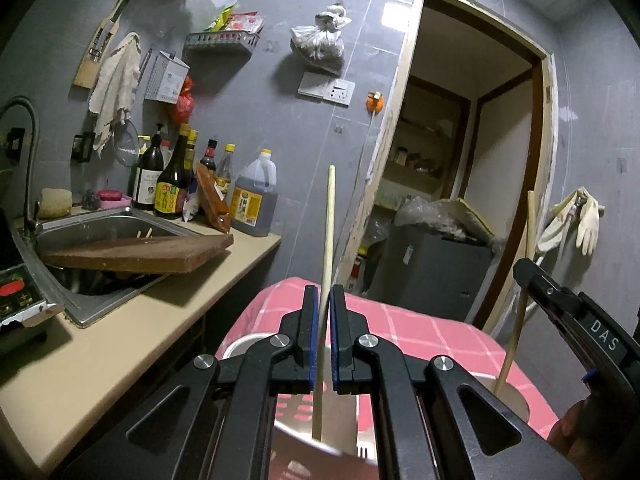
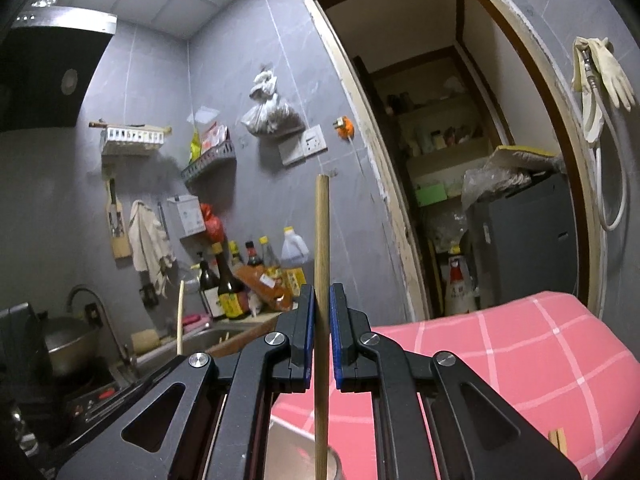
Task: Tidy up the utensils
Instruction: 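Lift the chopsticks with both grippers and carry them over the white holder, then lower both chopsticks into the white holder and open both grippers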
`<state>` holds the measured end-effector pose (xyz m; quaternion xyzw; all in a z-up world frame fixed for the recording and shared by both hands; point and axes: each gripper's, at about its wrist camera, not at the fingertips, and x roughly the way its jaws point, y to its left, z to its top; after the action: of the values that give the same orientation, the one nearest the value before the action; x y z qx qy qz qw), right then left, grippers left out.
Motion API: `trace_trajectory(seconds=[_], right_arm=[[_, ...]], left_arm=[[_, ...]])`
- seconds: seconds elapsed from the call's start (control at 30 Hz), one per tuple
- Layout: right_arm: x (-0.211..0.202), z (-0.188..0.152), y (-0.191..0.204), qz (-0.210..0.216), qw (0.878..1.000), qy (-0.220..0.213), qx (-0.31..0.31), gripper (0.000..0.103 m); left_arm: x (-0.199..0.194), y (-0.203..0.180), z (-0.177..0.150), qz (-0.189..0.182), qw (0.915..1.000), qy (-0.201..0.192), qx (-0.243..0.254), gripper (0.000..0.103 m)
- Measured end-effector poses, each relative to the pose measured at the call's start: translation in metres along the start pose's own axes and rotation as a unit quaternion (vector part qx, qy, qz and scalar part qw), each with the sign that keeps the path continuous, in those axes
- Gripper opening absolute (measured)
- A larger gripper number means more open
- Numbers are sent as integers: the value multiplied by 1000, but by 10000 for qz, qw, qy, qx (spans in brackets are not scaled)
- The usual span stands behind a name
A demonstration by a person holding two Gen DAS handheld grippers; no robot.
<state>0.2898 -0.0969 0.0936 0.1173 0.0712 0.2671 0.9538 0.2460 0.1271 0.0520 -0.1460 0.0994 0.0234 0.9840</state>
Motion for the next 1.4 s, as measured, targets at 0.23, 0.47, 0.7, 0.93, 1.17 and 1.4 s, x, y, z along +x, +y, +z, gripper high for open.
trace_trajectory(seconds=[0.23,0.47,0.7,0.93,1.17,1.4], right_arm=[[-2,-7,3,1,9996,293,-55,6],[-6,-15,3,-48,9975,696,-57,8],[-14,-16,2,-88,9962,862,-121,16],[-38,-7,-6,-213,9968,756,-146,41],[-88,7,-21,-436,9975,515,-203,71],[-143,13,-36,-677,9959,480,-362,94]], left_arm=[[-1,1,-5,-19,9998,216,2,3],[-9,5,-5,-188,9988,439,-120,5],[-23,4,-2,-347,9977,531,-224,17],[-42,-9,5,-485,9974,484,-227,37],[-62,-37,4,-570,9977,364,45,63],[-81,-67,-6,-721,9962,329,358,85]])
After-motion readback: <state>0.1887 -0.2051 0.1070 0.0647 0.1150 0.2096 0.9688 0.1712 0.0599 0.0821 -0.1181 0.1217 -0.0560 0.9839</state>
